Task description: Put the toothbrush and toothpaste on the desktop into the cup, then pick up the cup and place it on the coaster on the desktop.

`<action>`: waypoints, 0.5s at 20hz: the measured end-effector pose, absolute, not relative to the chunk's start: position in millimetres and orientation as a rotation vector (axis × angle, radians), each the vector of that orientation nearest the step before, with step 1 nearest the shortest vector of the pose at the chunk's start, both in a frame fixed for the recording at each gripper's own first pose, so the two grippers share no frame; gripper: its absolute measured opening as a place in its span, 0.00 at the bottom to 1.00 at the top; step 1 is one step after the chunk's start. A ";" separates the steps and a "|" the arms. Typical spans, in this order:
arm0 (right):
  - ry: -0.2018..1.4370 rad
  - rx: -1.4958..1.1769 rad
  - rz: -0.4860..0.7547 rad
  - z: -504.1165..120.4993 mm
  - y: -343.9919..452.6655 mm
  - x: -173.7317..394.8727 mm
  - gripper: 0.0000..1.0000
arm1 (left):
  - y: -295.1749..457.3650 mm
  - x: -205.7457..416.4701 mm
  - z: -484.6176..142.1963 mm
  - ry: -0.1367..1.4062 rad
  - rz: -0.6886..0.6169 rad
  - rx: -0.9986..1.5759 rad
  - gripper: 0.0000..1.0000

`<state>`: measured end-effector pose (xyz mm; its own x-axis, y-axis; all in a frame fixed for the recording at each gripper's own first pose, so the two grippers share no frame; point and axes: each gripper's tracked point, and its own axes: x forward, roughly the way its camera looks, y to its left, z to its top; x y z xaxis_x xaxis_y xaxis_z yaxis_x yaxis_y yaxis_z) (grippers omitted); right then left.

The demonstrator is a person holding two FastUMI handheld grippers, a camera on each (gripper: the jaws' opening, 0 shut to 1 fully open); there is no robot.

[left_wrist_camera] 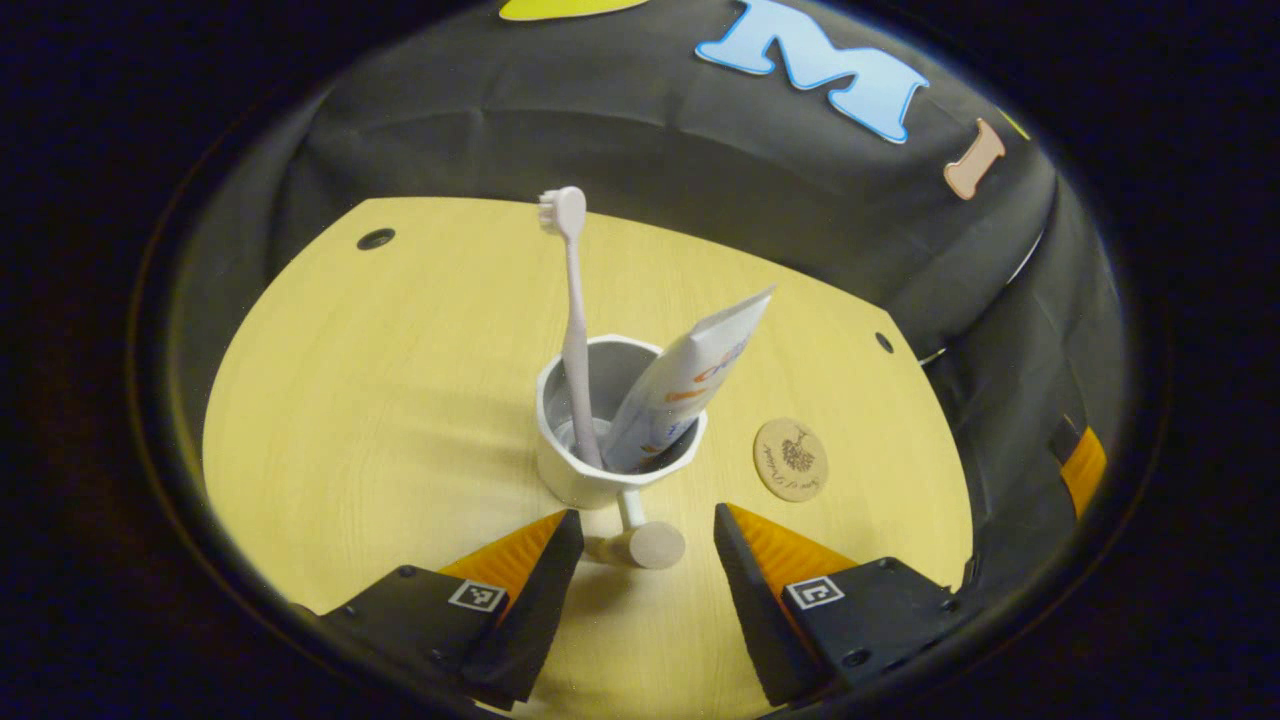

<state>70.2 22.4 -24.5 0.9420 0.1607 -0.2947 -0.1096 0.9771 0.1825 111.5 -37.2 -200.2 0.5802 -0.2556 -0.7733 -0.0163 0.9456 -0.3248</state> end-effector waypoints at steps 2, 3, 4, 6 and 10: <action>0.337 0.173 0.132 -35.2 15.6 72.1 0.95 | -35.6 119.7 -206.3 0.984 -0.117 -0.314 0.86; 0.346 0.177 0.129 -40.0 13.1 73.2 0.95 | -33.5 122.7 -211.7 1.002 -0.102 -0.304 0.86; 0.353 0.183 0.129 -41.5 11.4 74.6 0.95 | -30.5 123.8 -216.2 1.017 -0.085 -0.294 0.87; 0.363 0.195 0.129 -44.5 6.5 76.0 0.95 | -27.8 125.2 -223.0 1.037 -0.063 -0.274 0.83; 0.376 0.207 0.124 -48.8 0.2 83.3 0.95 | -25.3 127.8 -233.1 1.061 -0.032 -0.264 0.76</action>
